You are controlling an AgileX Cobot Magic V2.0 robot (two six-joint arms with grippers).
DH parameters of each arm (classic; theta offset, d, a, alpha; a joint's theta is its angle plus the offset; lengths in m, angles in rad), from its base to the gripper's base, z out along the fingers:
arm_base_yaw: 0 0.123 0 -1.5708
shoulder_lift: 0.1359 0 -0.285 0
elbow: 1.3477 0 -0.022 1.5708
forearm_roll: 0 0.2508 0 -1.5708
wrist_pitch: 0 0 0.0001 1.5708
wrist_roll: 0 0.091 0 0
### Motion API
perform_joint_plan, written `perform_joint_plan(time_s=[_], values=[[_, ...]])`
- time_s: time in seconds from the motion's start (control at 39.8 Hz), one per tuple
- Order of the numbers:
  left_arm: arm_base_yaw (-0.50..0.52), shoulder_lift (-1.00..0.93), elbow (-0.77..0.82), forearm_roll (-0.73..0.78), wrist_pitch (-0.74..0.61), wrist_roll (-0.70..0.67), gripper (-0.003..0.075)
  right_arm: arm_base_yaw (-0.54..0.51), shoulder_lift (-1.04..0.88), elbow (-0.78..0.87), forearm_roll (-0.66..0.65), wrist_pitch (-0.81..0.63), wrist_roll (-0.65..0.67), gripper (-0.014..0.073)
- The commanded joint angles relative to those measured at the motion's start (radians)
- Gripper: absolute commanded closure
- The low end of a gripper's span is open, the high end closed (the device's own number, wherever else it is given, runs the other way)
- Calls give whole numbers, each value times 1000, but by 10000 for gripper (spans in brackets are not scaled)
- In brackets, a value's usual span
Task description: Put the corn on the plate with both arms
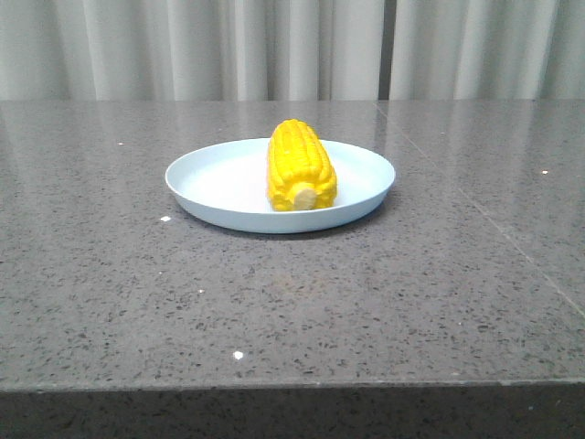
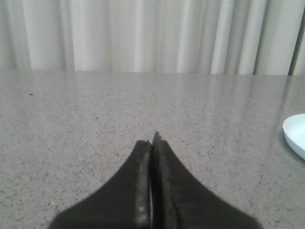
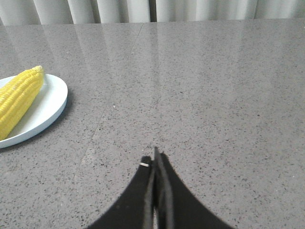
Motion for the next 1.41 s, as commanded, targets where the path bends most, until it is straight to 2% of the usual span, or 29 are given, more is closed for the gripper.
perform_joint_plan(time_s=[0.0, 0.15, 0.28, 1.16, 1.28, 1.38], values=[[2, -22, 24, -2, -125, 3, 741, -5, 14, -23, -25, -80, -12, 656], [2, -22, 103, -6, -205, 3, 741, -5, 14, -23, -25, -80, -12, 656], [2, -20, 105, -9, -167, 3, 741, -5, 14, -23, -25, -80, -12, 656], [2, -20, 105, -9, -167, 3, 741, -5, 14, -19, -23, -81, -12, 656], [2, -20, 105, -9, -167, 3, 741, -18, 4, 23, 3, -138, -95, 656], [2, -20, 105, -9, -167, 3, 741, -61, -36, 117, 104, -298, -245, 656]])
